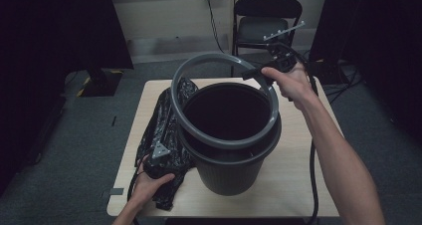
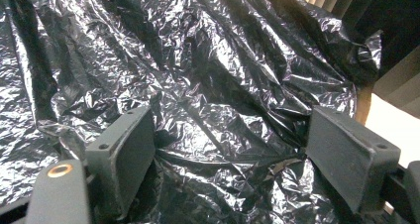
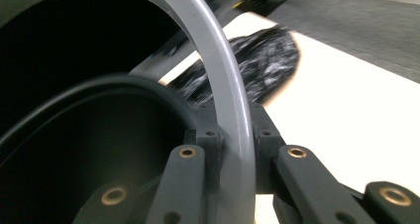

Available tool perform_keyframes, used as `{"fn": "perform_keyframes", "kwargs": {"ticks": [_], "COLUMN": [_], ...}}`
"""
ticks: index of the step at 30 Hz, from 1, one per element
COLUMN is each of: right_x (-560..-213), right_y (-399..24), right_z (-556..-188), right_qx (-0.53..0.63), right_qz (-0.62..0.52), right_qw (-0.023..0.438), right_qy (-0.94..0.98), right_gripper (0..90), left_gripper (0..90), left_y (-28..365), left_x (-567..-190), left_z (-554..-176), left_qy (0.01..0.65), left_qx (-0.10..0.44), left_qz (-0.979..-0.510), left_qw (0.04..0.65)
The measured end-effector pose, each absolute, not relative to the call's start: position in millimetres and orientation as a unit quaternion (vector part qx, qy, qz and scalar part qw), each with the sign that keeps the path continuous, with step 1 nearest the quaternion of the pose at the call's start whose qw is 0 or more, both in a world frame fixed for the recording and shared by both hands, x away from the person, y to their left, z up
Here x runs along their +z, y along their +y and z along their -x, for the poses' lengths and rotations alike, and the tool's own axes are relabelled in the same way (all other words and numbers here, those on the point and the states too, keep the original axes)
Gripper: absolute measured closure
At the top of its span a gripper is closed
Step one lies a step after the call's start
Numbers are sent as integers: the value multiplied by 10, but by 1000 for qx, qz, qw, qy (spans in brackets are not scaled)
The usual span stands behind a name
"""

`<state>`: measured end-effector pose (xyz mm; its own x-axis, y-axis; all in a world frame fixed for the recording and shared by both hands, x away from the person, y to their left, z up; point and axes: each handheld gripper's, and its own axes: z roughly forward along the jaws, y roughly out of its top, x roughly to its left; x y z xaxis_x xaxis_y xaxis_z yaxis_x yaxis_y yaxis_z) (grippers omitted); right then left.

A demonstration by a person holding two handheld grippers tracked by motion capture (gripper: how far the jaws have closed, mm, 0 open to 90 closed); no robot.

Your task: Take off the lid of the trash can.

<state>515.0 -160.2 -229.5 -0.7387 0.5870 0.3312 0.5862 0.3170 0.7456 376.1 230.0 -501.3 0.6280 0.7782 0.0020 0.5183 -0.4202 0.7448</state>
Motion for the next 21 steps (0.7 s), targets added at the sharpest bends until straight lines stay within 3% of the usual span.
{"fn": "perform_keyframes", "kwargs": {"ticks": [21], "right_x": [-2413], "right_y": [-1998], "right_z": [-5290], "right_qx": [506], "right_qz": [-545], "right_qw": [90], "right_qy": [662], "right_gripper": [802], "left_gripper": [187], "left_y": [2300], "left_x": [-5013], "left_z": [-3762], "left_qy": [394], "left_qx": [177], "left_qz": [-824], "left_qw": [368]}}
